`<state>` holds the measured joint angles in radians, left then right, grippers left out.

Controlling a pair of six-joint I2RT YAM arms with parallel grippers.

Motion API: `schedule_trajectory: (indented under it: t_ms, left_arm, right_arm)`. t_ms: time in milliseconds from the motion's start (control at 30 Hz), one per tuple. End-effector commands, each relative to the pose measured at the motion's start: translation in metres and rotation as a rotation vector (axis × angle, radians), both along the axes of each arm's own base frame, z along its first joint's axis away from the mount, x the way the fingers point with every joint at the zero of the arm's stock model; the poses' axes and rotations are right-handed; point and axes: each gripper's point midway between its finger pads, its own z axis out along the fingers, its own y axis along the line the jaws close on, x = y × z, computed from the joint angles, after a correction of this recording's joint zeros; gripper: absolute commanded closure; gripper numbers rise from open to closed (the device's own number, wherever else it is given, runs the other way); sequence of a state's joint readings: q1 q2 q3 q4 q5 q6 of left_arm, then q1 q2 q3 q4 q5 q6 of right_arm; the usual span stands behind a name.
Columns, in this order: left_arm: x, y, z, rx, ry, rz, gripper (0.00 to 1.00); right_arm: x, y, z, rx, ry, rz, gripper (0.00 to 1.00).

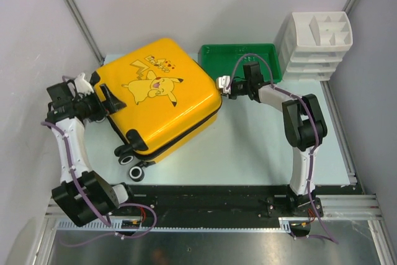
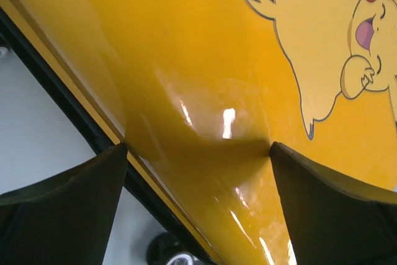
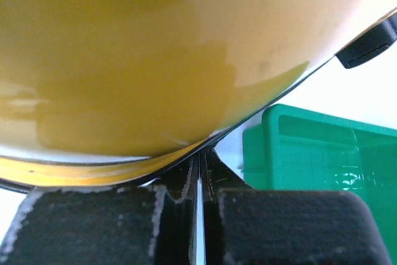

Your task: Open, take out, and arrange the luggage

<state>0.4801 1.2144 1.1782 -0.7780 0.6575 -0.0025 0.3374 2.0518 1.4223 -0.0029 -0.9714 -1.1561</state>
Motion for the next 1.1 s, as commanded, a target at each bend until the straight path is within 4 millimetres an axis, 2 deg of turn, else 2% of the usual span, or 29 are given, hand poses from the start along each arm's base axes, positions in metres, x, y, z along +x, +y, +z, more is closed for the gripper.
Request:
schedule_trajectory:
  t_ms: [0, 133, 167, 200, 267, 300, 433, 467, 500, 567, 633, 700, 733, 833, 867, 900, 967, 1000, 1033, 1067]
  left_arm:
    - [0.004, -0.009, -0.033, -0.124, 0.078, 0.03, 0.01]
    - [0.043, 0.001, -0.015, -0.034, 0.014, -0.041, 0.03]
    - [0.059, 0.007, -0.009, -0.017, 0.002, -0.049, 0.05]
    - [0.068, 0.007, -0.01, -0.005, 0.0, -0.072, 0.06]
    - [0.086, 0.014, 0.001, 0.047, -0.029, -0.082, 0.07]
    - [0.095, 0.014, -0.009, 0.058, -0.016, -0.111, 0.08]
    - [0.117, 0.01, -0.013, 0.102, -0.025, -0.169, 0.08]
    - [0.12, 0.011, -0.015, 0.128, -0.026, -0.176, 0.08]
    - [0.122, 0.004, -0.015, 0.134, -0.03, -0.199, 0.07]
    - [0.123, 0.002, -0.008, 0.153, -0.051, -0.215, 0.07]
    - [0.118, -0.007, 0.012, 0.173, -0.103, -0.239, 0.04]
    - [0.113, -0.018, 0.026, 0.217, -0.146, -0.271, 0.04]
    - [0.106, -0.024, 0.04, 0.249, -0.183, -0.282, 0.03]
    - [0.094, -0.053, 0.053, 0.314, -0.248, -0.38, 0.03]
    - [0.091, -0.061, 0.053, 0.33, -0.262, -0.416, 0.03]
    - [0.088, -0.079, 0.052, 0.329, -0.274, -0.466, 0.03]
    - [0.086, -0.094, 0.046, 0.339, -0.26, -0.491, 0.03]
    - [0.087, -0.109, 0.044, 0.339, -0.258, -0.523, 0.03]
    - [0.089, -0.114, 0.043, 0.333, -0.251, -0.528, 0.03]
    - [0.1, -0.118, 0.038, 0.32, -0.221, -0.507, 0.03]
  right_arm:
    - [-0.073, 0.046, 0.02, 0.03, 0.092, 0.19, 1.0]
    - [-0.116, 0.064, 0.021, 0.021, 0.187, 0.242, 1.0]
    - [-0.124, 0.069, 0.023, 0.022, 0.198, 0.254, 1.0]
    - [-0.134, 0.074, 0.032, 0.032, 0.195, 0.269, 1.0]
    - [-0.163, 0.086, 0.03, 0.027, 0.255, 0.304, 1.0]
    - [-0.17, 0.089, 0.035, 0.03, 0.255, 0.313, 1.0]
    - [-0.203, 0.103, 0.039, 0.019, 0.324, 0.35, 1.0]
    - [-0.207, 0.103, 0.039, 0.012, 0.349, 0.349, 1.0]
    - [-0.213, 0.104, 0.044, 0.015, 0.351, 0.358, 1.0]
    - [-0.221, 0.105, 0.046, 0.005, 0.377, 0.364, 1.0]
    - [-0.22, 0.105, 0.048, 0.002, 0.391, 0.338, 1.0]
    - [-0.209, 0.101, 0.048, 0.002, 0.415, 0.284, 1.0]
    - [-0.203, 0.098, 0.046, 0.002, 0.422, 0.261, 1.0]
    - [-0.176, 0.086, 0.046, 0.012, 0.412, 0.167, 1.0]
    - [-0.168, 0.085, 0.048, 0.023, 0.395, 0.147, 1.0]
    - [-0.154, 0.078, 0.05, 0.032, 0.388, 0.1, 1.0]
    - [-0.143, 0.076, 0.051, 0.049, 0.394, 0.063, 1.0]
    - [-0.139, 0.074, 0.051, 0.051, 0.393, 0.047, 1.0]
    - [-0.139, 0.074, 0.05, 0.051, 0.402, 0.041, 1.0]
    - [-0.138, 0.074, 0.05, 0.053, 0.404, 0.036, 1.0]
